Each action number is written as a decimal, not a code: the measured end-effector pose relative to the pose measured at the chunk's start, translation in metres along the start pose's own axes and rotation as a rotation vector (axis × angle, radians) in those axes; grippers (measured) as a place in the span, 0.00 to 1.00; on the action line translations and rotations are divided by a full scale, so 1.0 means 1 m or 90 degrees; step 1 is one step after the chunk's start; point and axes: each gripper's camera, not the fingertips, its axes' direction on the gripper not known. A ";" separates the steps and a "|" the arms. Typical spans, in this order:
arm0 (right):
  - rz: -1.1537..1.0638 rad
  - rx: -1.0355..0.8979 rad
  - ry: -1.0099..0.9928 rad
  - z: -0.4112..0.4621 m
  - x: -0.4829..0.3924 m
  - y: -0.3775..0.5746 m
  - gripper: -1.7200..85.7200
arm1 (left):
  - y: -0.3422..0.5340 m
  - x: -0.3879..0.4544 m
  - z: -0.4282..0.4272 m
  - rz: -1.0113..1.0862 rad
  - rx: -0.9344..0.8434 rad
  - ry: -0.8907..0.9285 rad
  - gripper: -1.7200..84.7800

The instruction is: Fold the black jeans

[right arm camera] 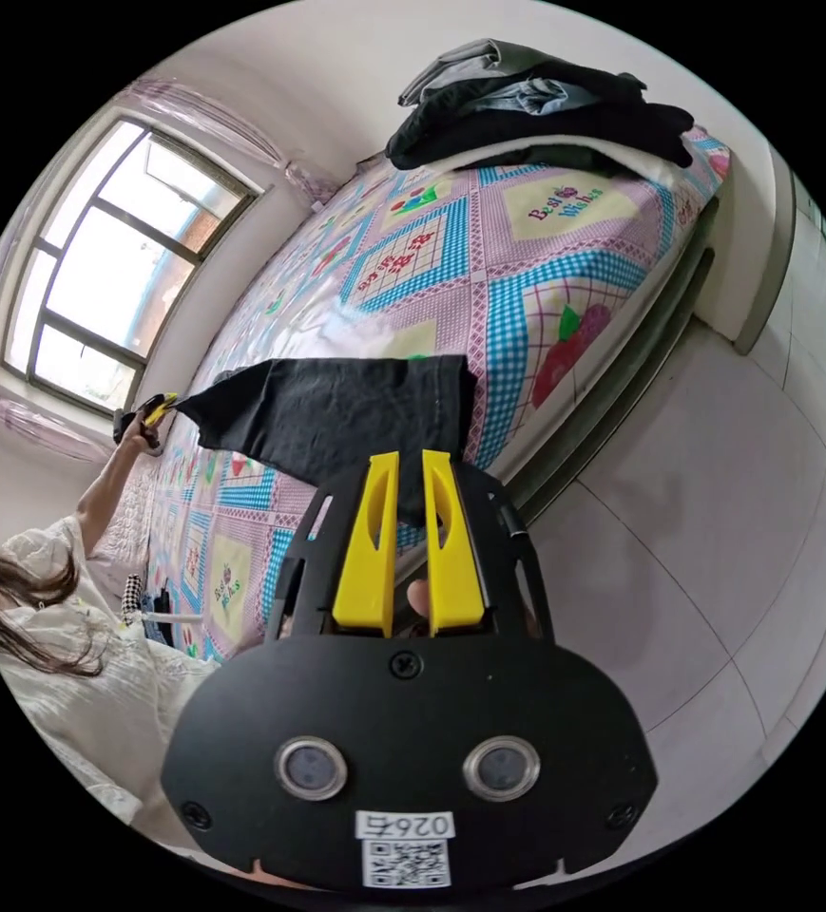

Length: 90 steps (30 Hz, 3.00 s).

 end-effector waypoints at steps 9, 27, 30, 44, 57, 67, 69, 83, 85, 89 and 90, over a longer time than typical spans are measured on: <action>0.023 0.000 -0.008 0.005 -0.035 0.056 0.04 | -0.043 0.094 0.125 0.234 -0.240 -0.431 0.10; -0.212 0.022 -0.011 0.058 -0.168 0.004 0.05 | -0.028 -0.058 0.153 0.157 -0.094 -0.086 0.02; -0.157 0.001 0.007 0.070 -0.148 0.006 0.03 | 0.014 -0.126 0.203 0.184 -0.240 -0.324 0.01; -0.134 0.060 0.104 -0.025 -0.111 0.012 0.01 | 0.205 -0.258 0.005 0.191 -0.048 0.248 0.01; -0.512 -0.335 -0.164 0.070 -0.046 -0.170 0.12 | 0.418 -0.258 0.076 -0.008 -0.150 0.311 0.01; -0.624 -0.471 -0.314 0.098 -0.047 -0.237 0.06 | 0.516 -0.235 0.164 -0.063 -0.238 0.361 0.01; -0.599 -0.506 -0.337 0.109 -0.044 -0.254 0.02 | 0.530 -0.244 0.172 -0.081 -0.231 0.344 0.01; -0.334 -0.662 -0.649 0.110 -0.028 -0.337 0.01 | 0.652 -0.342 0.155 -0.288 0.098 0.482 0.28; -0.347 -0.662 -0.653 0.106 -0.035 -0.347 0.01 | 0.663 -0.351 0.138 -0.286 0.170 0.516 0.30; -0.372 -0.673 -0.642 0.105 -0.038 -0.374 0.01 | 0.684 -0.368 0.116 -0.296 0.262 0.540 0.30; -0.375 -0.678 -0.633 0.106 -0.037 -0.377 0.01 | 0.694 -0.377 0.115 -0.313 0.283 0.536 0.30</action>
